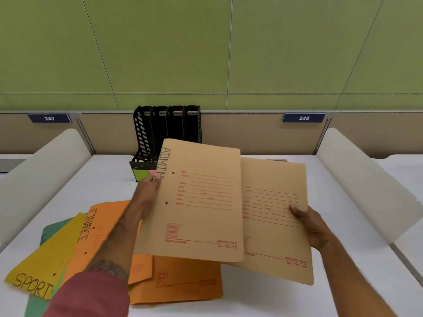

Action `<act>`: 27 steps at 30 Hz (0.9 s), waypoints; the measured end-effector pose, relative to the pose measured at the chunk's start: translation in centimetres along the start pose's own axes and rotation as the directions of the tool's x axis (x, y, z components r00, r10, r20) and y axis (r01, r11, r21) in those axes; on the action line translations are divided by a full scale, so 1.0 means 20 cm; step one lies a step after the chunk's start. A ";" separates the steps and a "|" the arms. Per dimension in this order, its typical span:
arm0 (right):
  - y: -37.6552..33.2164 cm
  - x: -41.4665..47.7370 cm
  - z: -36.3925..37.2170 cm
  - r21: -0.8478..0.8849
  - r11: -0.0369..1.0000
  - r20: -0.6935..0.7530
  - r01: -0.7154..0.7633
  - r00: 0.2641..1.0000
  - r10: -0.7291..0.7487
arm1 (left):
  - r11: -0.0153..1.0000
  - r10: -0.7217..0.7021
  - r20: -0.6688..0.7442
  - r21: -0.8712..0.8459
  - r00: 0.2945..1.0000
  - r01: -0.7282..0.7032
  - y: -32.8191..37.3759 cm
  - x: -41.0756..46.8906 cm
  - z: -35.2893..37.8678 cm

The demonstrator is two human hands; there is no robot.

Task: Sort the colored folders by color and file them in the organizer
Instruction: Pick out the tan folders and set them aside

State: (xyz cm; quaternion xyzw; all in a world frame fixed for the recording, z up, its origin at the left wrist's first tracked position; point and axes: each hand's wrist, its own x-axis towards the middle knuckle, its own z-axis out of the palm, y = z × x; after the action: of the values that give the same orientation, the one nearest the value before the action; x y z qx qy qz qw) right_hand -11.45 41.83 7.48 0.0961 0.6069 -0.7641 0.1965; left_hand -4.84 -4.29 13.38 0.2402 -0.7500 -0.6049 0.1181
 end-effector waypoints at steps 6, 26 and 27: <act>0.04 0.00 0.15 -0.025 1.000 0.067 -0.003 0.998 0.005 | 0.995 -0.075 0.099 -0.062 0.992 0.081 -0.12 -0.14 0.25; 0.15 -0.09 0.34 -0.089 0.996 -0.026 -0.031 0.999 0.029 | 0.962 -0.105 0.369 -0.197 0.924 0.188 -0.23 -0.30 0.49; 0.15 -0.10 0.33 -0.090 0.995 -0.026 -0.031 0.999 0.028 | 0.965 -0.100 0.364 -0.193 0.926 0.180 -0.23 -0.30 0.51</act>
State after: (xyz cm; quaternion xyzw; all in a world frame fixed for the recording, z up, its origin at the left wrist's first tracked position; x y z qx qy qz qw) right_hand -7.77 35.19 7.15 0.1054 0.6419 -0.7314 0.2045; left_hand -3.38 6.68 7.23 0.1668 -0.6673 -0.7250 -0.0350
